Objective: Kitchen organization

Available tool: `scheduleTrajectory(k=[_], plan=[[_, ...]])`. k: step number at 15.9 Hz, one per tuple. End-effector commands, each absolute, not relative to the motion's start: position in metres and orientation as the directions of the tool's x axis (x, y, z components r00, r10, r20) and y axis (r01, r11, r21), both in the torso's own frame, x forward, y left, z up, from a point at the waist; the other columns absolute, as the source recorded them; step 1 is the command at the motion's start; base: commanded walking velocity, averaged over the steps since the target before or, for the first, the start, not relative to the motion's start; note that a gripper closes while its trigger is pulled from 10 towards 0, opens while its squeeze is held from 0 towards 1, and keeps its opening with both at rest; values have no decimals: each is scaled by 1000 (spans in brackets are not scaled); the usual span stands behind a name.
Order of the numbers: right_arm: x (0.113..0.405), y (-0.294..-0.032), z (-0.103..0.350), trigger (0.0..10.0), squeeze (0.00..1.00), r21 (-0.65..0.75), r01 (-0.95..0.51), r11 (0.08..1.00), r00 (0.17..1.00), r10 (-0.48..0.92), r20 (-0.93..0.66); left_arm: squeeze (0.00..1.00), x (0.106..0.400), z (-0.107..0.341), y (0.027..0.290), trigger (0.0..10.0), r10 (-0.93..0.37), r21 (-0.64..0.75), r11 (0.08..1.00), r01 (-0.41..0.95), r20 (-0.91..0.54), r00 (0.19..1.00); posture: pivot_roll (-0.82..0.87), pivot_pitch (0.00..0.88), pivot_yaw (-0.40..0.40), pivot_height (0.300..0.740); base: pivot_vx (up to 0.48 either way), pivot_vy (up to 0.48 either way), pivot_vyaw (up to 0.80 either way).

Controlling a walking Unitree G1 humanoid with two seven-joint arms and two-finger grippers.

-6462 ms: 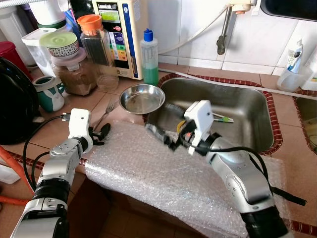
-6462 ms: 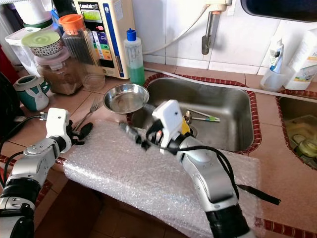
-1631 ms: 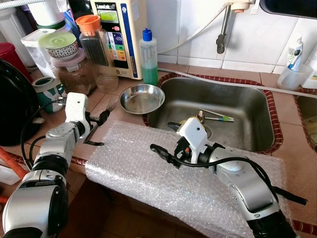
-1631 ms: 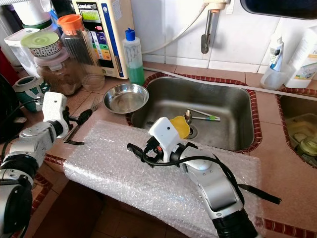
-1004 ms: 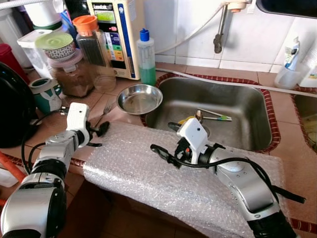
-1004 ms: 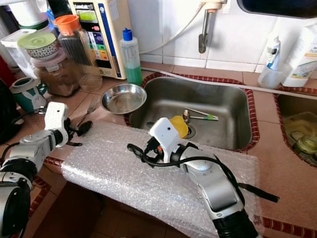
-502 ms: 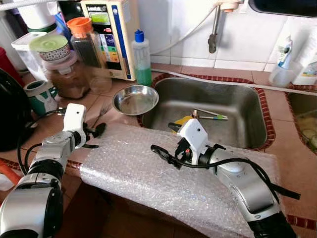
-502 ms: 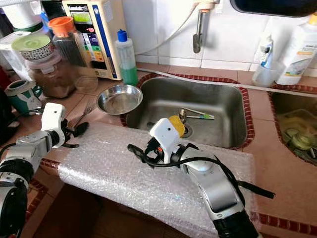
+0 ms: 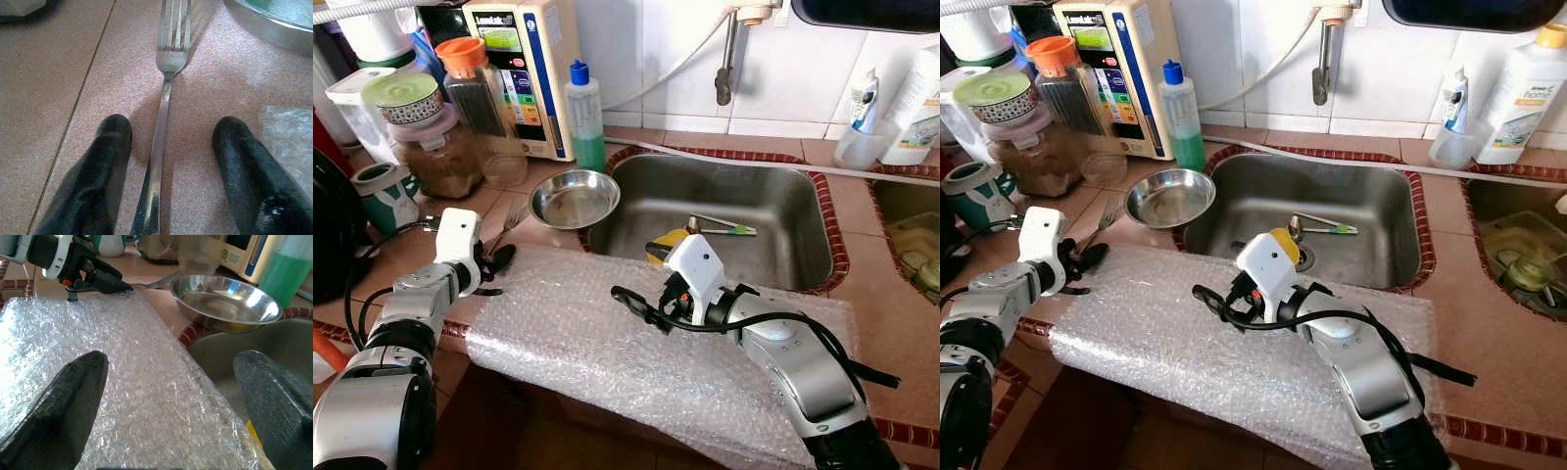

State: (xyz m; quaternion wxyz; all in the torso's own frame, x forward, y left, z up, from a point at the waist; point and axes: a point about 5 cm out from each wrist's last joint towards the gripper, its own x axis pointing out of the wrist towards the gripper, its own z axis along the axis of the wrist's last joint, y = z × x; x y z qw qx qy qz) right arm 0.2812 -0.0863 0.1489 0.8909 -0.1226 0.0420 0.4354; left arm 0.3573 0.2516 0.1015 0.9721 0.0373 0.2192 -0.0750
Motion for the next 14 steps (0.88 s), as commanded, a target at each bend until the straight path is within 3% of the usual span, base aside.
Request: scheduleTrajectory(k=[1,7,14], plan=[[279,-84,153,10000,0,-191,-802,567,596,784,-172,0,344,85,265,0,-84,59,989,134,-517,852,27,58,105,740,0,0,0],[278,-83,152,10000,0,-196,-809,555,586,790,-181,0,343,85,266,0,-106,87,982,169,-487,867,26,55,101,740,0,0,0],[278,-82,151,10000,0,-198,-813,548,580,794,-185,0,337,84,279,0,-43,96,990,104,-494,869,36,53,97,740,0,0,0]])
